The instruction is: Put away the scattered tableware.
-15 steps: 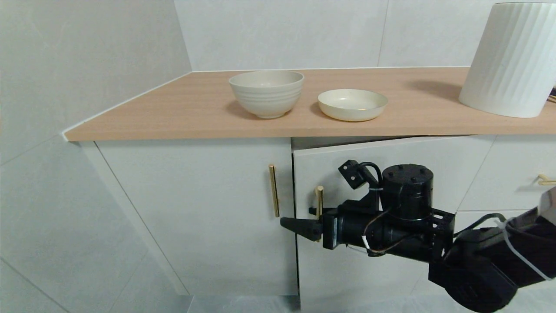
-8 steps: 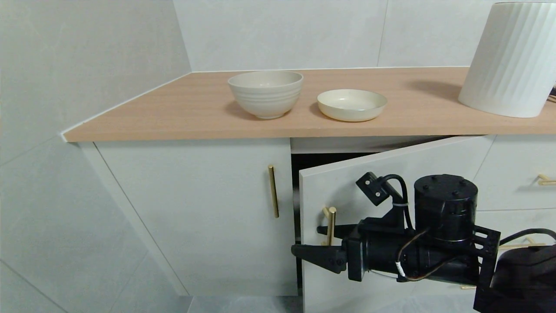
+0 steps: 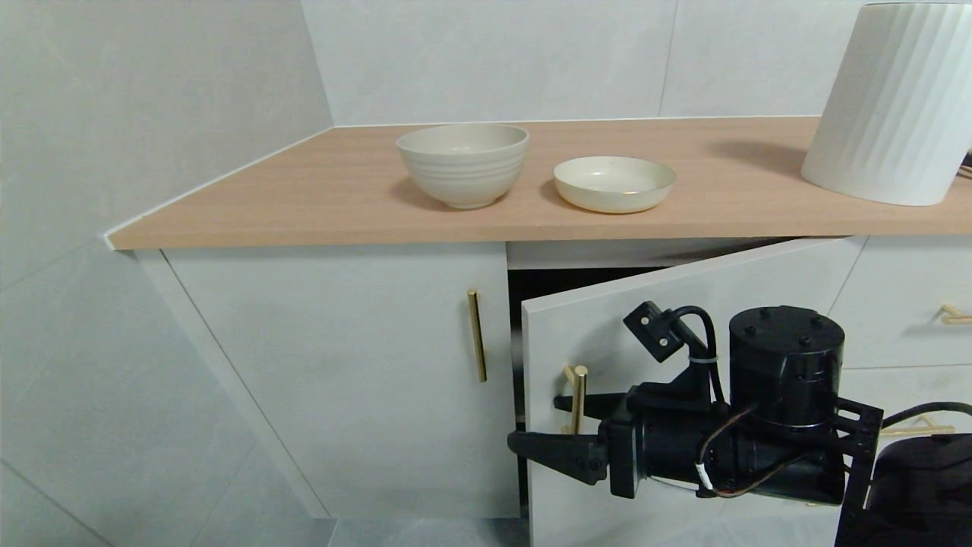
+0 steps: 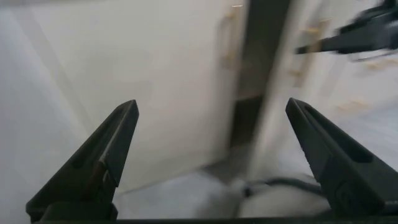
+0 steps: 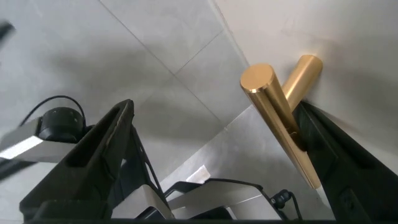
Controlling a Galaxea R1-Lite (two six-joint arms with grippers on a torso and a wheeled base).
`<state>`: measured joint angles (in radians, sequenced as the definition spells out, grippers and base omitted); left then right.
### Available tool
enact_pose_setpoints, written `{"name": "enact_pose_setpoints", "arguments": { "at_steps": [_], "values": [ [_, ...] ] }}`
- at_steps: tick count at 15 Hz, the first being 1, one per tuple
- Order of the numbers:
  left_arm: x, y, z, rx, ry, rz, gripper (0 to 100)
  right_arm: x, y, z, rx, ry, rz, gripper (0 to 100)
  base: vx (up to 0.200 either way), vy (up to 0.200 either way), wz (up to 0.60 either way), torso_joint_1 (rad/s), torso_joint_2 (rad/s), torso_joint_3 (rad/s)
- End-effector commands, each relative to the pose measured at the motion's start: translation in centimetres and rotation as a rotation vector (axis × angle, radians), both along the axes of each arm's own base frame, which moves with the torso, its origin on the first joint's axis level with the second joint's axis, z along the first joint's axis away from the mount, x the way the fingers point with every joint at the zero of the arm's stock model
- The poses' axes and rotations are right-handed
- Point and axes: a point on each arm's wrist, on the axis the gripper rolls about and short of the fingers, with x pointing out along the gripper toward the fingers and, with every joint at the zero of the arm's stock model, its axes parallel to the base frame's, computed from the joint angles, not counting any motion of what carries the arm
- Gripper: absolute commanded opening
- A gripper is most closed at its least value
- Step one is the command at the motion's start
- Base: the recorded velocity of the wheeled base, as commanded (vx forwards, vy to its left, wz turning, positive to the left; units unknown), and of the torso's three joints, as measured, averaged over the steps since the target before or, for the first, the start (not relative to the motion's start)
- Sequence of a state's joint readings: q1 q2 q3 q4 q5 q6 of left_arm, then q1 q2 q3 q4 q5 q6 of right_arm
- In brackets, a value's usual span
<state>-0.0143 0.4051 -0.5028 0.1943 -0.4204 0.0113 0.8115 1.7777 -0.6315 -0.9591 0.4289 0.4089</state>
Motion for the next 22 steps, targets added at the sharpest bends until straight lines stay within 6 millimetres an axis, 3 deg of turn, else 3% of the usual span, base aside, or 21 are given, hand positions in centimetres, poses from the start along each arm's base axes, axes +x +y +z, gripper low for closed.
{"name": "enact_pose_setpoints", "arguments": {
  "at_steps": [1, 5, 9, 14, 15, 22],
  "values": [
    [9.2, -0.9, 4.0, -0.013, 0.258, -0.173, 100, -0.1, 0.1, 0.0, 0.002, 0.001, 0.011, 100, 0.000, 0.000, 0.00, 0.000, 0.00, 0.000],
    [15.5, -4.0, 2.1, -0.025, 0.368, -0.328, 100, -0.2, 0.2, 0.1, 0.003, -0.001, 0.014, 100, 0.000, 0.000, 0.00, 0.000, 0.00, 0.000],
    [17.2, -7.6, -1.1, -0.086, 0.483, -0.453, 100, -0.2, 0.3, -0.1, -0.001, 0.003, 0.016, 100, 0.000, 0.000, 0.00, 0.000, 0.00, 0.000],
    [18.0, -8.3, -2.4, -0.096, 0.521, -0.462, 100, -0.1, 0.4, -0.4, -0.009, 0.011, 0.017, 100, 0.000, 0.000, 0.00, 0.000, 0.00, 0.000],
    [18.0, -8.3, -2.4, -0.096, 0.520, -0.462, 0, -0.1, 0.5, -0.5, -0.009, 0.011, 0.017, 100, 0.000, 0.000, 0.00, 0.000, 0.00, 0.000],
    [19.7, -9.1, -2.1, -0.103, 0.451, -0.464, 0, -0.4, 0.7, -0.4, -0.009, 0.011, 0.031, 100, 0.000, 0.000, 0.00, 0.000, 0.00, 0.000]
  ]
}}
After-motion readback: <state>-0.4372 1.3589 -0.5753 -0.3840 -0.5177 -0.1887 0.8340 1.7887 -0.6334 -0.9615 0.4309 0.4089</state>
